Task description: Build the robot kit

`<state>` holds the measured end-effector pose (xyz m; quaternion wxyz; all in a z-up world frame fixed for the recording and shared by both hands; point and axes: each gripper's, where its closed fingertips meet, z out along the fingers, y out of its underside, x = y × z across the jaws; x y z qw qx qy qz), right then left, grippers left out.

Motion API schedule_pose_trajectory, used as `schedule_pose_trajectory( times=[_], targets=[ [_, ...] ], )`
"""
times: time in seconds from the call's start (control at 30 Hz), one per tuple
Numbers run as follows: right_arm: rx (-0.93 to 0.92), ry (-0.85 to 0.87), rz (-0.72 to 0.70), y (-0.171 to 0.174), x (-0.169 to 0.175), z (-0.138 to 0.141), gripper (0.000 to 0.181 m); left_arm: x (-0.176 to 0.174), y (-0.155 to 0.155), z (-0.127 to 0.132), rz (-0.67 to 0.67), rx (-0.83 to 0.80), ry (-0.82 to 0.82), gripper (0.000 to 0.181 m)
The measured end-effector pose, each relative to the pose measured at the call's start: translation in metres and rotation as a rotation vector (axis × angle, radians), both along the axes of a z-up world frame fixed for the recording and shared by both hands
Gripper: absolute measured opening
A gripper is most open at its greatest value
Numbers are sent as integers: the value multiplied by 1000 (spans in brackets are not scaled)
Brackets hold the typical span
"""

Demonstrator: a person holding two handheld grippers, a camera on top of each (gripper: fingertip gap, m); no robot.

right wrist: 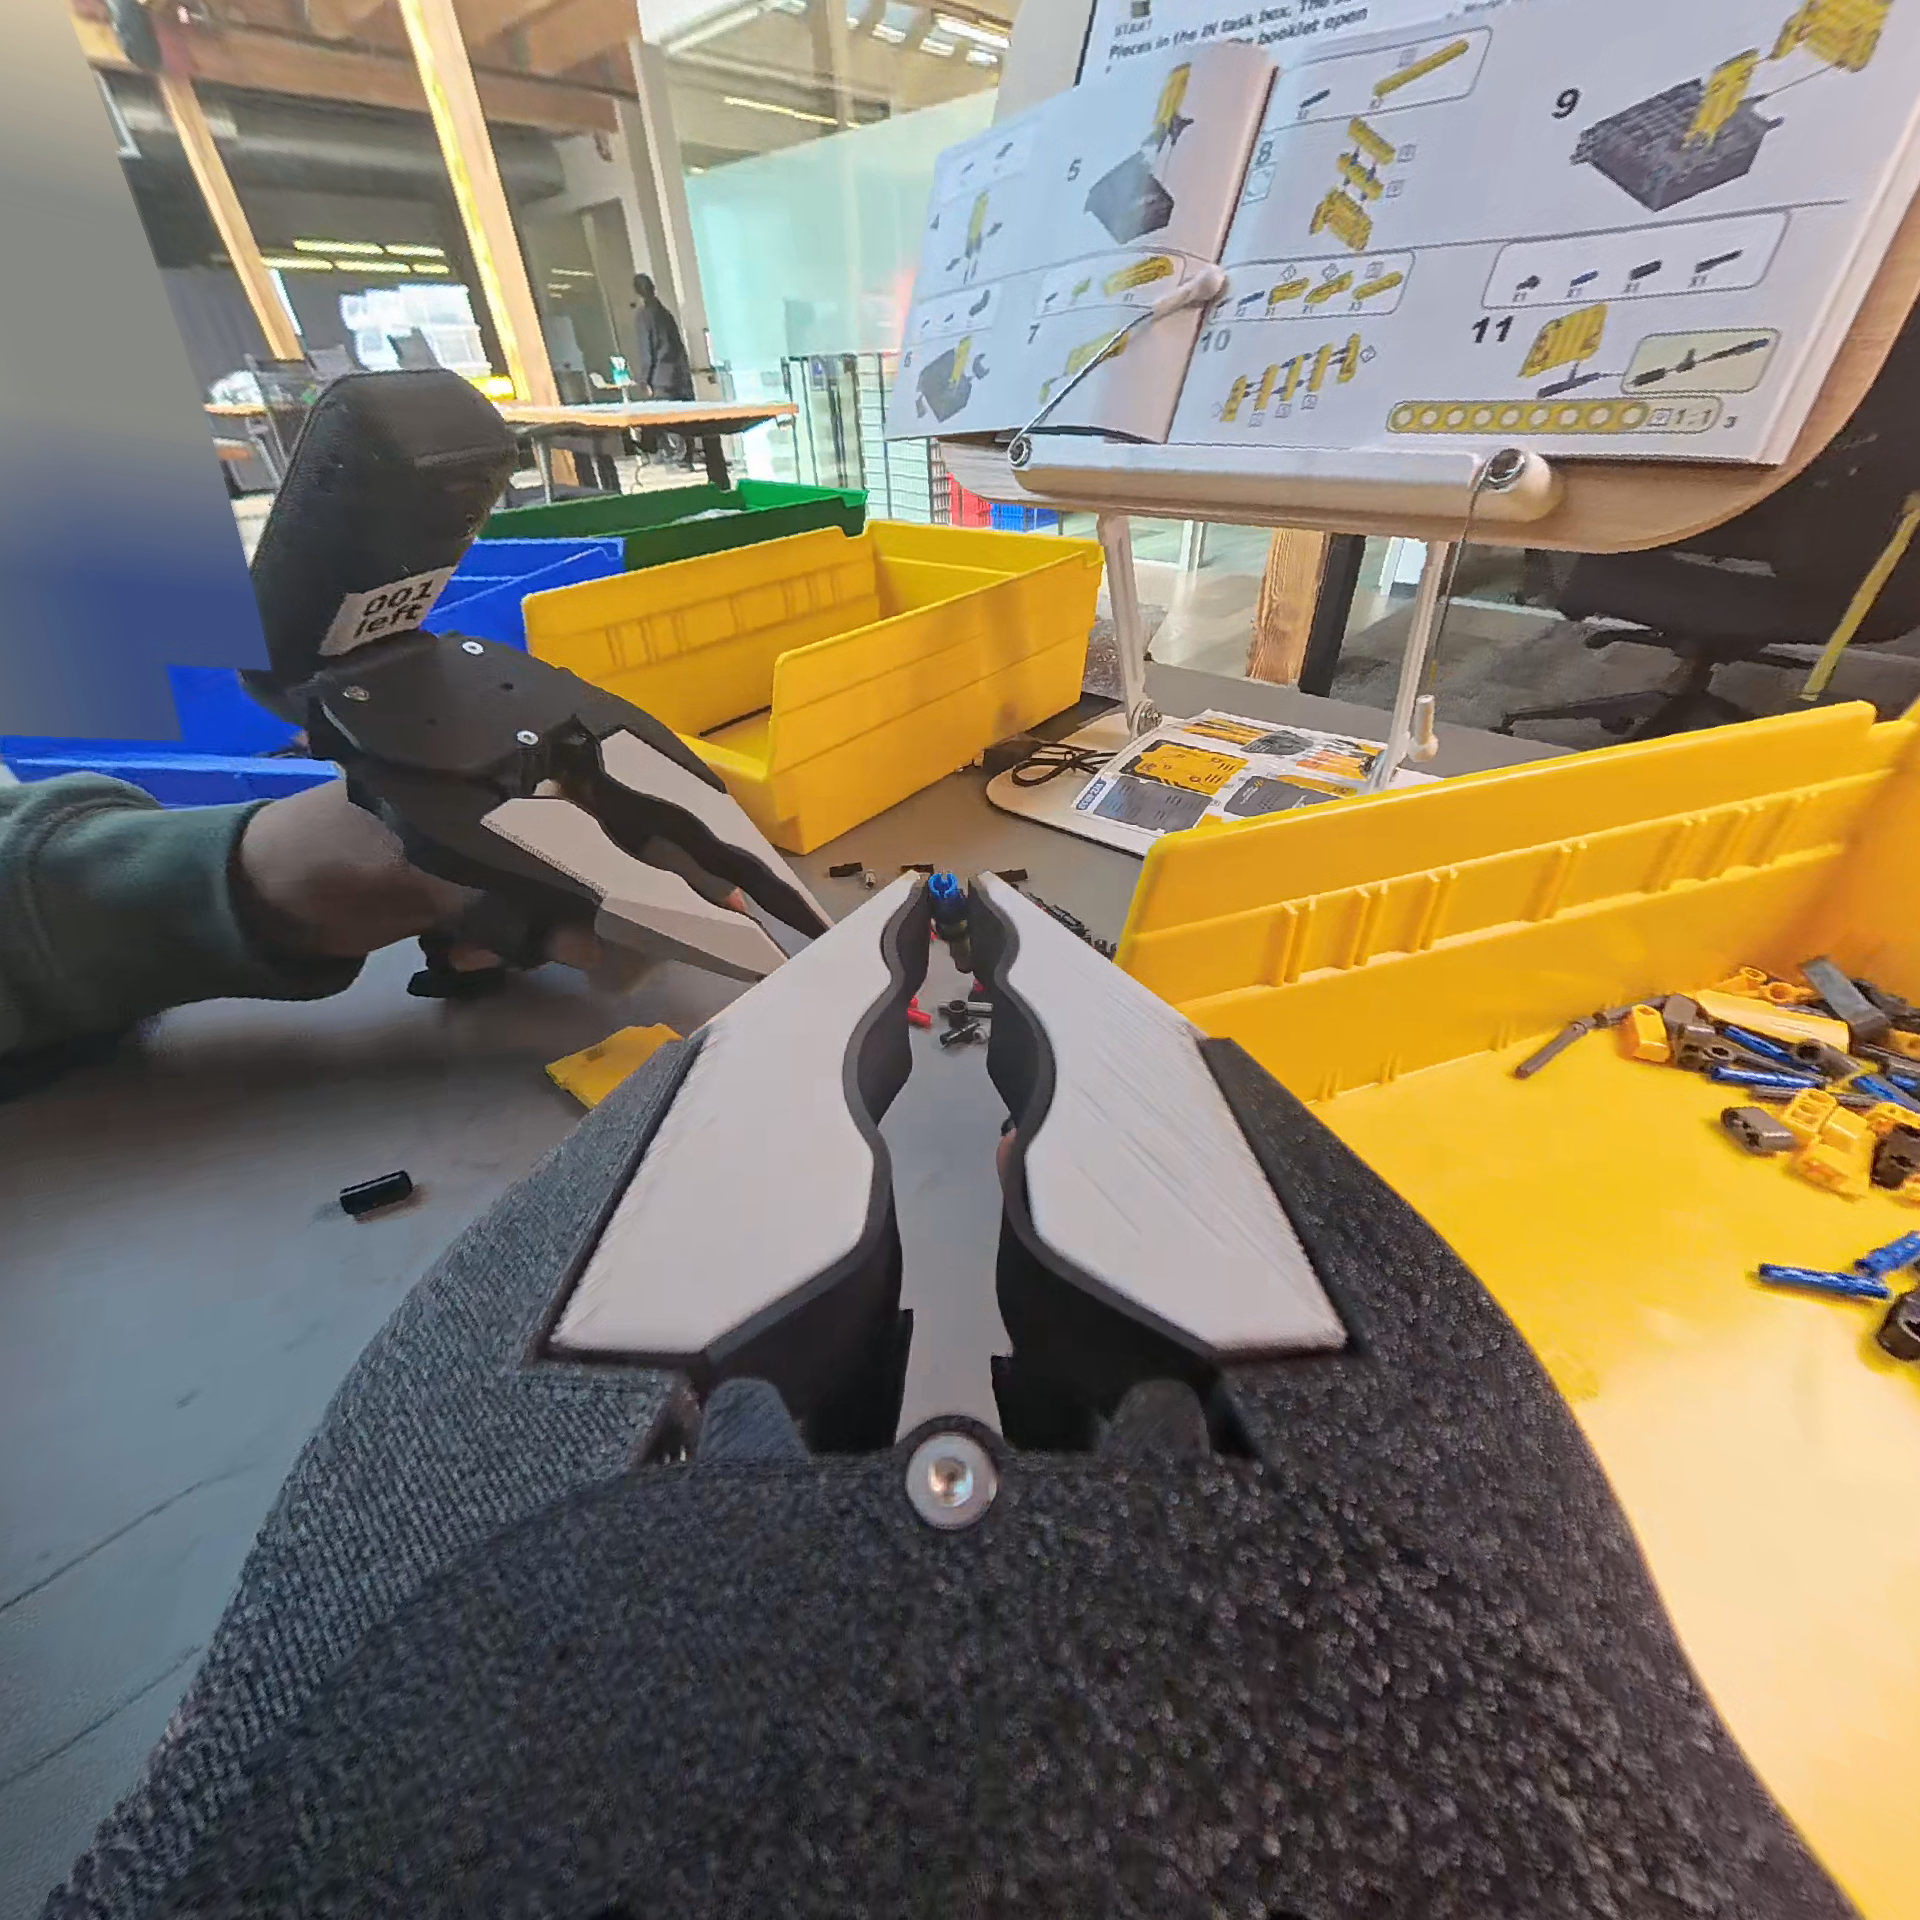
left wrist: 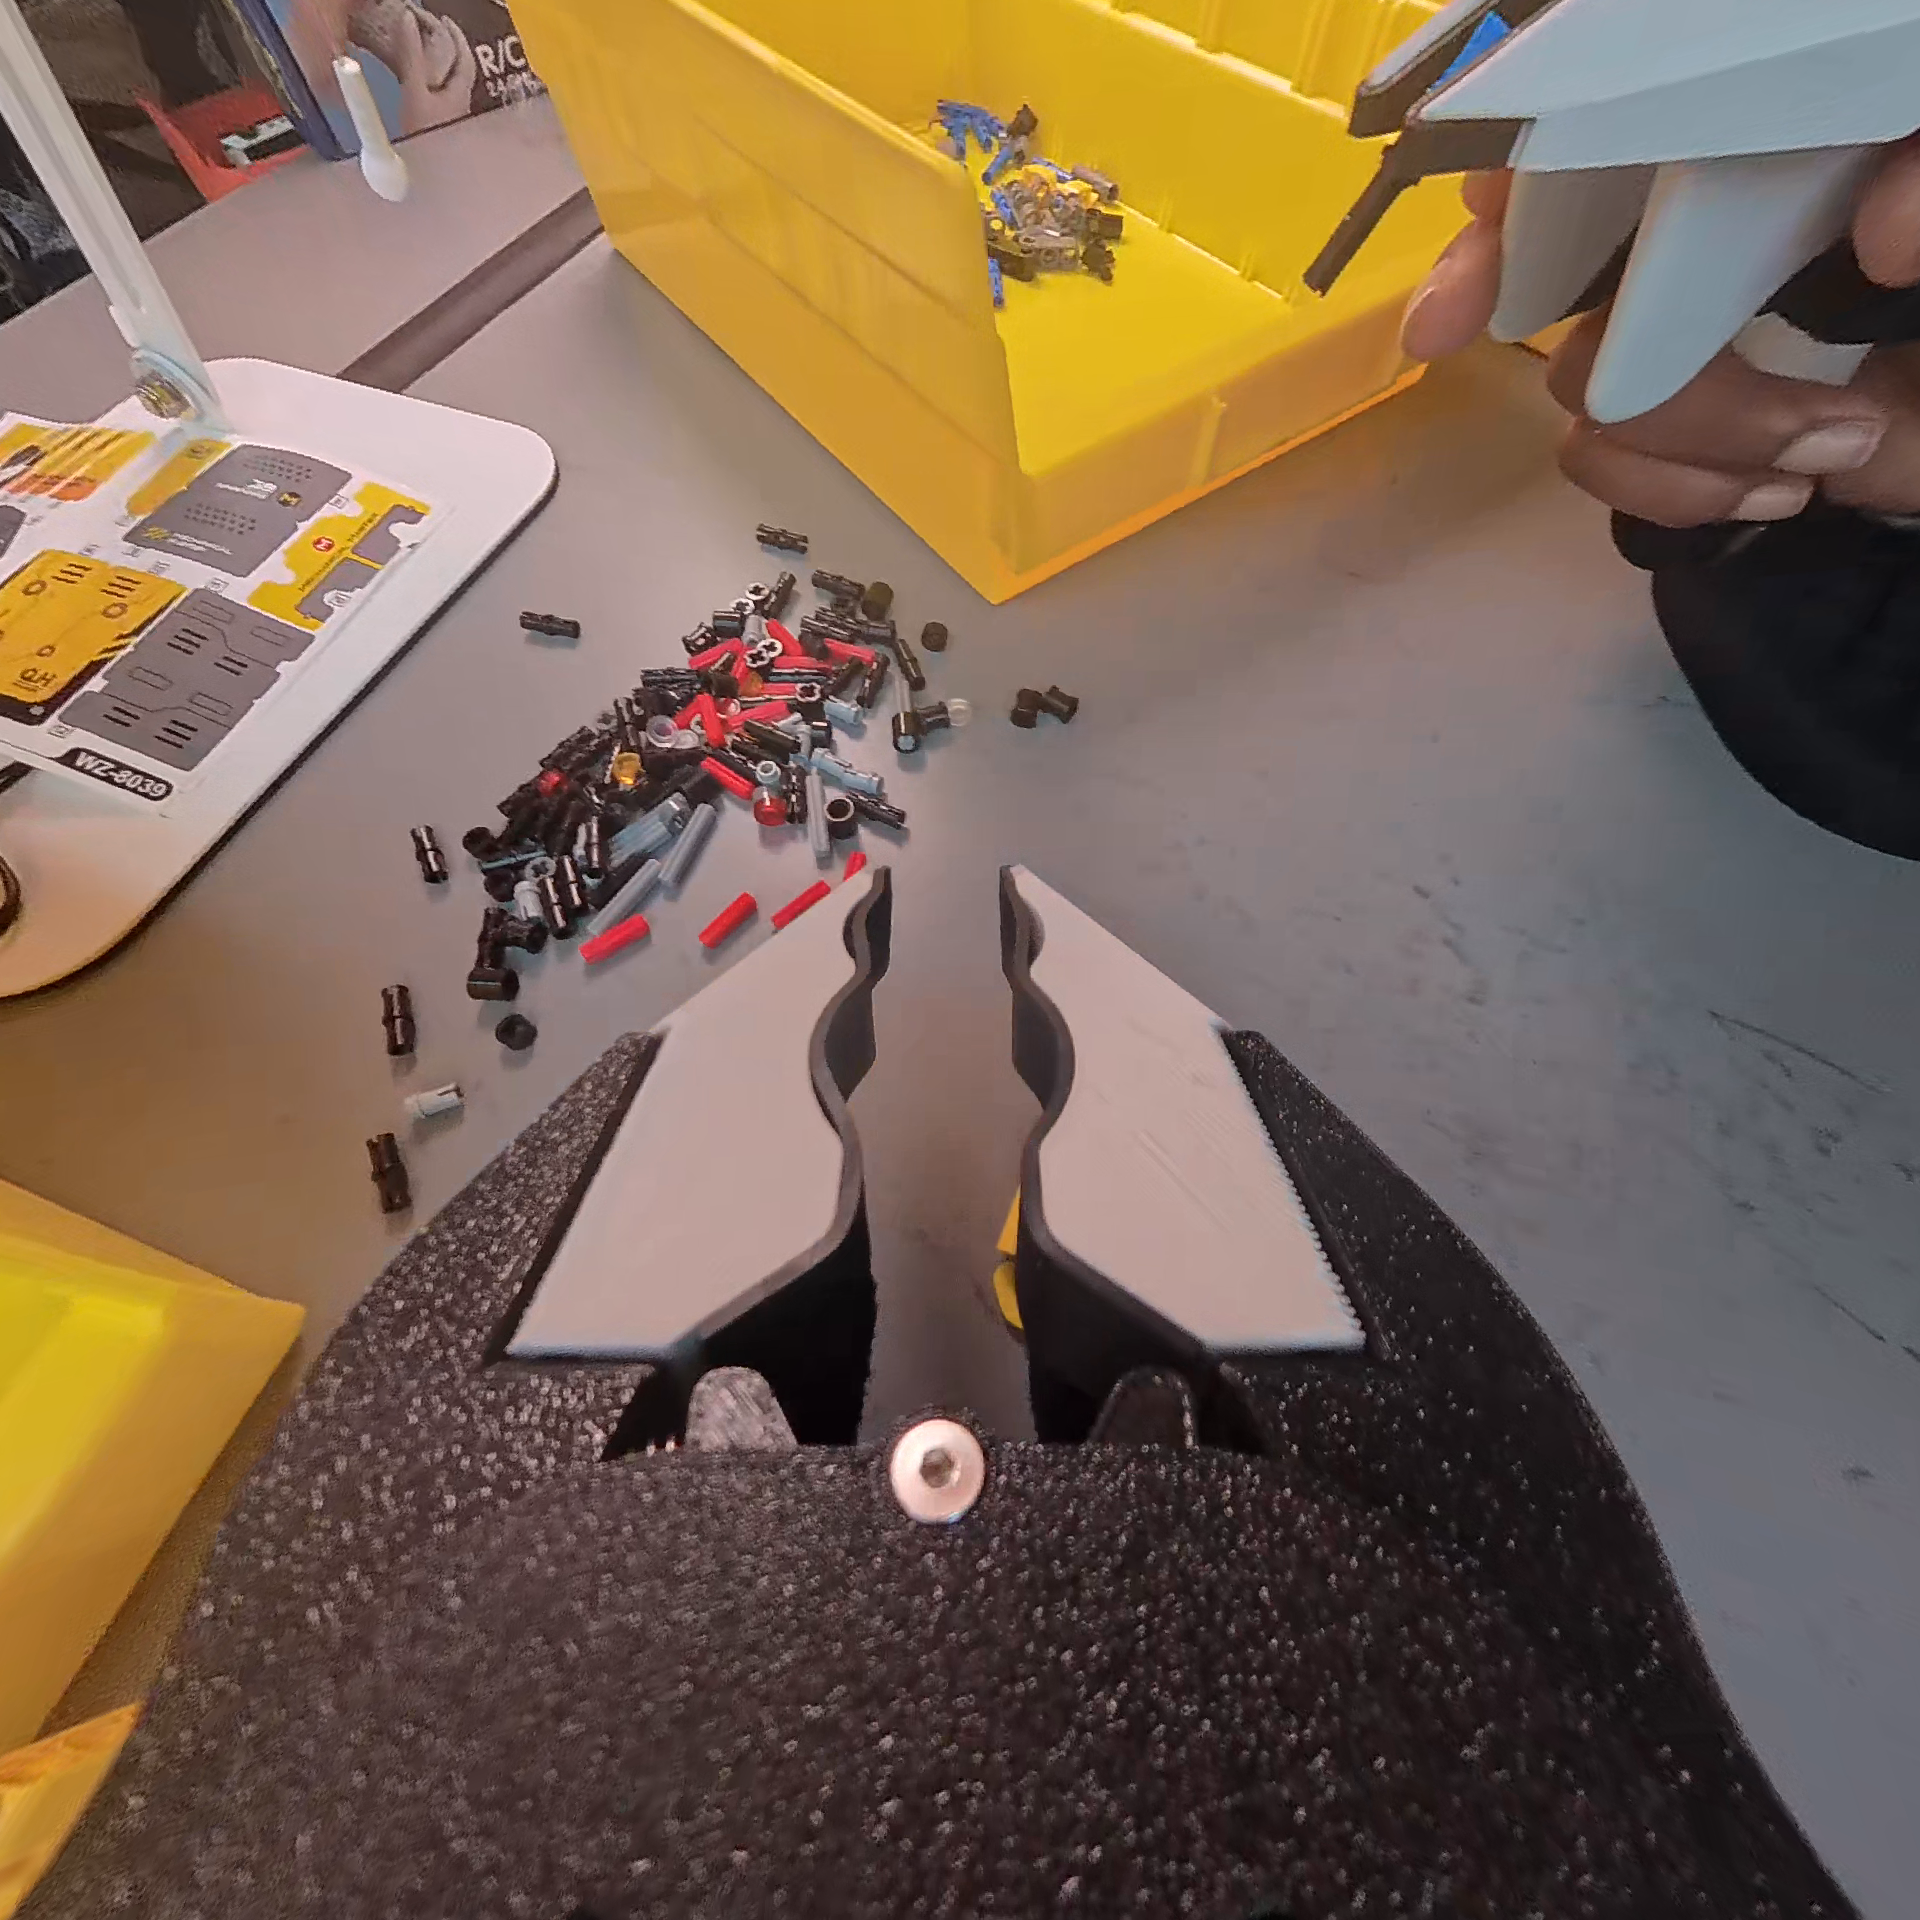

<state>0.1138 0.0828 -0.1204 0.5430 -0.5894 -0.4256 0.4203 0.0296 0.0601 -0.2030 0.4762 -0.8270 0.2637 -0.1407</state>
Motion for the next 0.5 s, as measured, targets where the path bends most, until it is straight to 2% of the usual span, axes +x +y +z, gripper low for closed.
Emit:
schedule_pose_trajectory(
  times=[0.2,0.5],
  targets=[
    [-12,2,-30,7,4,0,6,-10,23,-6,77,-44,18,17],
    [-10,-21,-27,7,2,-3,6,-16,41,-15,173,-68,80,13]
  ],
)
